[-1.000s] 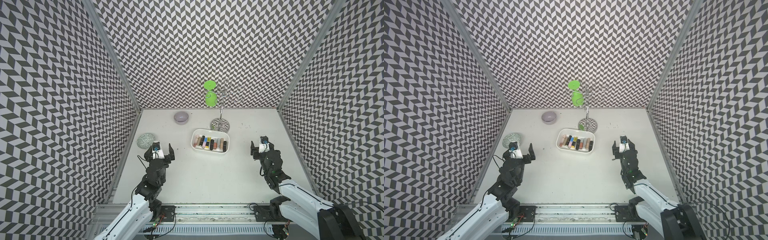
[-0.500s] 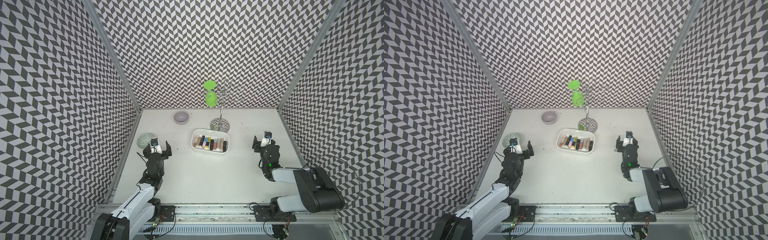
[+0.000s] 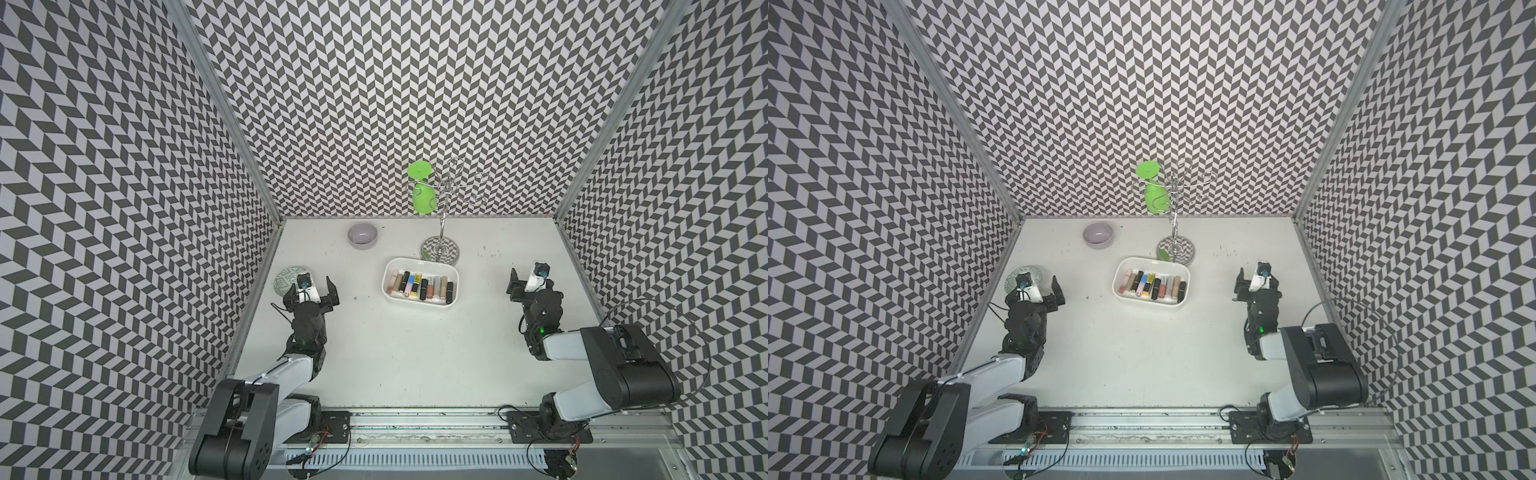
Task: Put the lipstick into the storage box
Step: Reset both arms
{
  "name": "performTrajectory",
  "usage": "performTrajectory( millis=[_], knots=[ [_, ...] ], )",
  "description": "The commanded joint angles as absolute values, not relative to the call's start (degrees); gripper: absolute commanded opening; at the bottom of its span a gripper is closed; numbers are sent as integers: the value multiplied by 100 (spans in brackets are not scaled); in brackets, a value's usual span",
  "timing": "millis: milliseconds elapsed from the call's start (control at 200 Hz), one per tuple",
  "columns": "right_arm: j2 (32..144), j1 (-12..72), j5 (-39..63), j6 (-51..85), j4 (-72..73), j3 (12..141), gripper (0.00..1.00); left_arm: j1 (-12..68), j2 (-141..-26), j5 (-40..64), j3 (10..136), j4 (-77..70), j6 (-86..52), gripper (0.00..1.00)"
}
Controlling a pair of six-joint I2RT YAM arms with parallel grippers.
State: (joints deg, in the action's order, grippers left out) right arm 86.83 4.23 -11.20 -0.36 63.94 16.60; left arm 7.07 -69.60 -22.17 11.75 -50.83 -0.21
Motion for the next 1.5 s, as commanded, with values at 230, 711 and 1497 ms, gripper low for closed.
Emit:
performTrajectory(
  millis=[230, 711, 1497],
  knots=[
    [8760, 343, -870, 11, 6908, 1556, 77, 597, -8368, -1531, 1466, -6702, 97, 99],
    [8749, 265, -70, -230, 6863, 1562, 80, 64, -8893, -146, 1592, -6849, 13, 99],
    [8772, 141, 210, -193, 6829, 1604, 100, 51, -8865, -114, 1556, -6918, 4, 99]
  ],
)
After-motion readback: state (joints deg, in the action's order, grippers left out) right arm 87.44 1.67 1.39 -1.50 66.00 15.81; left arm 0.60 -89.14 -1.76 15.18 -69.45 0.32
